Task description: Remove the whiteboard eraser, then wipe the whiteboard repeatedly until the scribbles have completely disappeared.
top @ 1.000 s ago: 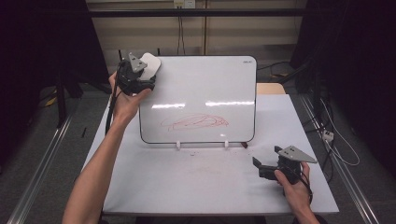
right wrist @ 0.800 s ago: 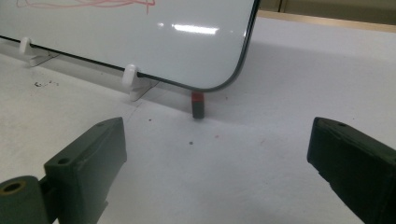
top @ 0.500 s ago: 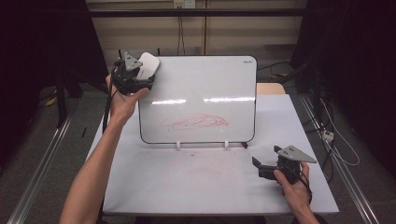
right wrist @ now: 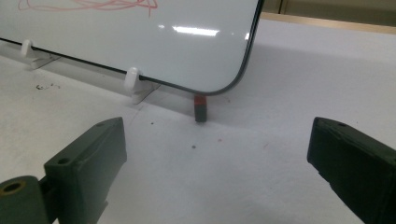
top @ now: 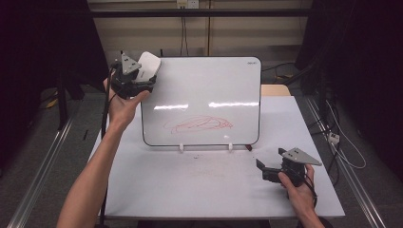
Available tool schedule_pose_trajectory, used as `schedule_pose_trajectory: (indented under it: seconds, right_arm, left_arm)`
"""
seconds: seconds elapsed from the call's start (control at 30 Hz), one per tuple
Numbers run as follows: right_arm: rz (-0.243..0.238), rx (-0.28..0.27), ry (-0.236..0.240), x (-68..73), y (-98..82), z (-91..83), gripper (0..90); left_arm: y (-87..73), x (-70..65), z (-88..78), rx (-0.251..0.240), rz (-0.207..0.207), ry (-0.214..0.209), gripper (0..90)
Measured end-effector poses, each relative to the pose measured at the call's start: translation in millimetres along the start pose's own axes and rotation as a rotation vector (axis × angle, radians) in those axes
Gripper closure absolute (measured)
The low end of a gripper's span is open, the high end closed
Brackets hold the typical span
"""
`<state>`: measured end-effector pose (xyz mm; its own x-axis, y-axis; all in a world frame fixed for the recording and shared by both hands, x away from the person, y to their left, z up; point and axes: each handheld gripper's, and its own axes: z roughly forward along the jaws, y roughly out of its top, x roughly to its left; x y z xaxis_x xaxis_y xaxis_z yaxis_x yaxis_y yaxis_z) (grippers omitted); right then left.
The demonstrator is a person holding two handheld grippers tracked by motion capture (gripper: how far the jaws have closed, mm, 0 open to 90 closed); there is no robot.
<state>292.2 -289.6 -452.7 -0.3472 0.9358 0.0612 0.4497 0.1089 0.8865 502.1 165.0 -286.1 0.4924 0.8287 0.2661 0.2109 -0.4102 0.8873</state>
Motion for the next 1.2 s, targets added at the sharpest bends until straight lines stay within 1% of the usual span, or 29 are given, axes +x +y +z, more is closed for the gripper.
schedule_pose_trajectory:
  seconds: [0.03, 0.1, 0.2, 0.37, 0.4, 0.57, 0.8, 0.93, 1.0, 1.1, 1.13, 1.2]
  right_arm:
    - [0.005, -0.002, -0.003, 0.0, 0.3, 0.4, 4.6]
    - [0.005, 0.002, -0.008, 0.0, 0.4, 1.2, 4.6]
    - [0.004, 0.003, -0.011, -0.4, 0.4, 1.9, 4.6]
    - [-0.002, 0.005, -0.007, -0.2, -0.3, 1.0, 4.6]
    - [-0.001, 0.003, -0.008, -0.1, -0.5, 0.6, 4.6]
    - [0.005, 0.002, -0.008, -0.8, -1.4, -2.0, 4.6]
    - [-0.002, 0.002, -0.006, -0.5, -1.2, -1.7, 4.6]
    - [-0.001, 0.002, -0.007, 0.3, -0.3, 0.0, 4.5]
    - [-0.001, 0.003, -0.009, 0.2, -0.2, 1.2, 4.5]
    - [0.001, 0.007, -0.011, 0.2, -0.4, 2.1, 4.5]
    - [0.001, 0.007, -0.011, 0.2, -0.4, 2.1, 4.5]
    - [-0.006, 0.005, -0.006, 1.0, -0.5, 1.2, 4.6]
  left_arm:
    - [-1.3, 0.7, -0.4, -0.004, -0.013, -0.006, 31.1]
    - [-2.3, 0.9, -1.3, -0.004, -0.019, -0.011, 31.1]
    - [-5.7, -1.7, -6.1, -0.021, -0.021, -0.015, 31.1]
    - [-10.5, -6.1, -12.7, -0.033, -0.026, -0.025, 31.1]
    - [-11.3, -7.2, -13.7, -0.034, -0.028, -0.023, 31.1]
    - [-15.0, -11.2, -20.1, -0.047, -0.045, -0.038, 31.1]
    - [-23.5, -16.0, -25.5, -0.039, -0.044, -0.047, 31.1]
    - [-27.1, -18.0, -26.4, -0.033, -0.046, -0.061, 31.1]
    - [-30.8, -22.0, -27.7, -0.029, -0.042, -0.074, 31.1]
    - [-34.6, -27.0, -29.5, -0.023, -0.034, -0.077, 31.1]
    - [-34.6, -27.0, -29.5, -0.023, -0.034, -0.077, 31.1]
    - [-36.3, -31.1, -31.3, -0.023, -0.037, -0.084, 31.1]
